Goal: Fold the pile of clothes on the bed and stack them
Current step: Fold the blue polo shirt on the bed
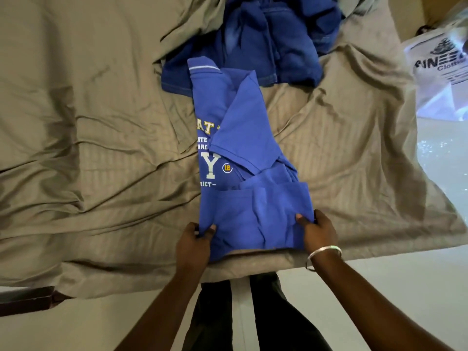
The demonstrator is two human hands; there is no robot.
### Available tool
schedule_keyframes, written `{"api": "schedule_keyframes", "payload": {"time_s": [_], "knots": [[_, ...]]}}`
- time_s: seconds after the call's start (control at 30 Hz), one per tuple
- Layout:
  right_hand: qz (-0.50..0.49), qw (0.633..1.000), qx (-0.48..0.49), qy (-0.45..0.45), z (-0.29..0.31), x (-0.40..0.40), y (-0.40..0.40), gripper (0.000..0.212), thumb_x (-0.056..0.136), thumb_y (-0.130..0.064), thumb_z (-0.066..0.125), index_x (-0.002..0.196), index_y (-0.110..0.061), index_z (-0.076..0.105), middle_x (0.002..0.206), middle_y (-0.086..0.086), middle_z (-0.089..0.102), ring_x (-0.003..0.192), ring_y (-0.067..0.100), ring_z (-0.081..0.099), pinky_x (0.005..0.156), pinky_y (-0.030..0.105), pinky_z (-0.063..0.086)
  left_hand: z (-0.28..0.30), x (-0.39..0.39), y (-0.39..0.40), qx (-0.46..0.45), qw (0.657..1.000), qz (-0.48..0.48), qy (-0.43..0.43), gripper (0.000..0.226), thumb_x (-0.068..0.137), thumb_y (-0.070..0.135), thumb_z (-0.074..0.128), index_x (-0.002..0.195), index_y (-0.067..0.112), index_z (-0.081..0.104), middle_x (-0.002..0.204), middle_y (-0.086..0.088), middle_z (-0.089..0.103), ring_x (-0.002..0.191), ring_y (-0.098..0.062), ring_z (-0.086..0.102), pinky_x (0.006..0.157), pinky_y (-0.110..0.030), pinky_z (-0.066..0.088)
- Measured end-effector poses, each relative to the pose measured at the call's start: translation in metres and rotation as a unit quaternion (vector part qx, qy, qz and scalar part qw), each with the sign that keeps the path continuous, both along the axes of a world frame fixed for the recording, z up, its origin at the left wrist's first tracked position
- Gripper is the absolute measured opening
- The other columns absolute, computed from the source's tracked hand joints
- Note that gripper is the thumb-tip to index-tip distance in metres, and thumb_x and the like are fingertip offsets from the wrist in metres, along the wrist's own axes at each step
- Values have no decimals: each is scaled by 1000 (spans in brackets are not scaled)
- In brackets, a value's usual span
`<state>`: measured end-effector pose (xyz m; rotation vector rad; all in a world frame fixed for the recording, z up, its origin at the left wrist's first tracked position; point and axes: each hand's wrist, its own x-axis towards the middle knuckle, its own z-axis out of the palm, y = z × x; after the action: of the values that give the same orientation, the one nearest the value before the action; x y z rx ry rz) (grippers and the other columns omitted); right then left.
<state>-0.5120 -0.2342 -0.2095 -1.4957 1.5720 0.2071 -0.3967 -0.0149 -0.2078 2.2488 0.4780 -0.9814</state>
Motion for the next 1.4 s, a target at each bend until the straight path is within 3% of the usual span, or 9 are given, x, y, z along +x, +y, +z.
{"api": "schedule_keyframes", "payload": {"time_s": [0.13,0.27,0.5,0.6,0.73,0.83,1.03,1.13,1.4], "knots": [[-163,981,99,-48,12,-7,-3,31,66,3,77,67,-15,52,66,13,56,56,25,53,54,33,46,16,12,15,-23,990,110,84,32,80,26,80,100,15,57,90,-11,65,80,-29,63,66,-36,53],[-260,922,265,-110,35,37,-27,13,88,7,47,79,0,53,46,6,56,31,14,49,31,18,40,30,62,-8,-153,945,243,158,14,92,3,57,82,12,54,49,-1,61,36,-11,54,34,-15,38],[-396,847,286,-211,42,128,-69,26,95,-22,55,95,4,59,92,15,61,81,26,65,51,27,59,30,167,-80,-282,895,332,98,25,98,12,43,75,11,51,48,0,61,42,-6,59,41,-17,47],[-293,914,225,-166,30,135,-77,43,95,-46,48,96,-4,56,76,10,59,59,23,58,45,24,49,5,170,-79,-230,924,306,-19,19,89,23,52,71,17,53,69,-5,63,57,-19,61,59,-27,48],[-40,997,-69,-23,-9,120,-64,56,83,-63,55,100,-10,65,98,9,66,92,32,60,89,41,49,-31,124,-70,-81,986,99,-104,43,75,51,74,96,16,62,102,-9,66,95,-28,62,90,-41,50],[33,999,-25,5,-28,110,-40,74,75,-78,54,107,-12,65,111,14,63,101,37,60,94,48,48,-38,104,-71,-33,995,0,-97,71,75,62,71,114,3,60,117,-17,61,108,-35,58,93,-42,47],[-26,987,-39,-151,-20,111,-31,19,88,-37,69,97,-23,59,94,1,66,93,28,65,80,40,53,-22,121,-64,-77,989,-16,-128,33,85,42,70,101,13,66,98,-5,71,96,-27,65,87,-39,51],[-44,989,-31,-138,2,90,-23,29,78,-35,76,89,-30,49,83,9,65,77,36,66,62,53,59,3,98,-46,-83,990,13,-116,27,77,40,76,90,25,58,81,1,65,85,-29,66,78,-44,54],[-118,963,193,-146,58,55,-30,12,88,-1,57,87,-12,63,73,9,68,59,24,60,34,23,44,52,92,-19,-204,959,152,122,30,82,-7,63,99,18,63,98,-21,70,63,-25,67,54,-28,54]]}}
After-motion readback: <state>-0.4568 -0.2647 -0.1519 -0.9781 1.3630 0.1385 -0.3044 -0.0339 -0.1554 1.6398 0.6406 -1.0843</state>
